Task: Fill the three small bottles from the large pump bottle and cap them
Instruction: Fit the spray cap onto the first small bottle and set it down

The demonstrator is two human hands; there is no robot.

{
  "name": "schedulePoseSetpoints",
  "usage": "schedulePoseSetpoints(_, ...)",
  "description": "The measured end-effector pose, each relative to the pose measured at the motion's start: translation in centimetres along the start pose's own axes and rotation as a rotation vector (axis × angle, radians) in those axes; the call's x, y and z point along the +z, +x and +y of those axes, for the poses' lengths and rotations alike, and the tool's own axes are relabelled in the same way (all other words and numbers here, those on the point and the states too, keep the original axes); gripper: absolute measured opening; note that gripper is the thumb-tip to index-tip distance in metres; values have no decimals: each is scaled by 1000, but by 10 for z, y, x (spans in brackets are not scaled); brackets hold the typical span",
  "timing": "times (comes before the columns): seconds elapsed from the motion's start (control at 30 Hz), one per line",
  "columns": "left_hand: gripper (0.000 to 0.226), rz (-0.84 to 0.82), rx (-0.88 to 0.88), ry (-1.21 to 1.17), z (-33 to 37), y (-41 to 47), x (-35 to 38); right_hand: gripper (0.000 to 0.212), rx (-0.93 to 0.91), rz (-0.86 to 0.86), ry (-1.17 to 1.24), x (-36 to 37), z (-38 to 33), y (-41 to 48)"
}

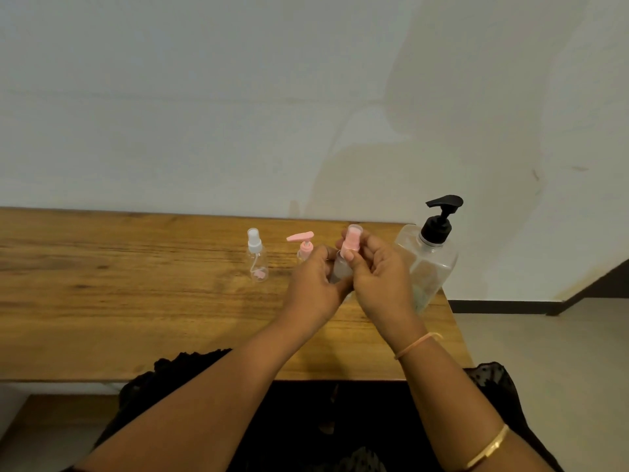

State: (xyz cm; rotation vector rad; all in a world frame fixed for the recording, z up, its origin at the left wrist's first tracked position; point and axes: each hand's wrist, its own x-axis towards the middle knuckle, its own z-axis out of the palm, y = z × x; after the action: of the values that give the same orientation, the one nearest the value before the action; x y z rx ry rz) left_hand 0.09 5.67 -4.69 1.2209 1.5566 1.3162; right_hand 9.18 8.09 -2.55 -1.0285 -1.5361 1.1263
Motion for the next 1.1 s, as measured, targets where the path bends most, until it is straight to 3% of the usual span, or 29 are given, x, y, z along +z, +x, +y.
schedulePoseSetpoints(0.17, 11, 45, 58, 52, -4, -2, 1, 33, -44, 120, -113, 11, 3, -5)
schedulePoseSetpoints(0.37, 11, 77, 70, -10, -7, -3, 3, 25, -49, 162, -165, 17, 2, -5)
schedulePoseSetpoints(0.57, 20, 115, 102, 119, -7, -6, 1, 24, -29, 179, -165, 25, 6, -6)
schedulePoseSetpoints(0.83, 20, 107, -40, 174, -12, -3, -3, 16, 78, 19, -89, 15, 10, 3)
schedulePoseSetpoints(0.97, 19, 115, -63, 138, -9, -1, -6, 24, 75, -26, -274, 15, 9, 1)
schedulePoseSetpoints(1.1, 31, 36, -97, 106, -6, 0, -8, 29, 88, 2, -347, 13, 14, 5)
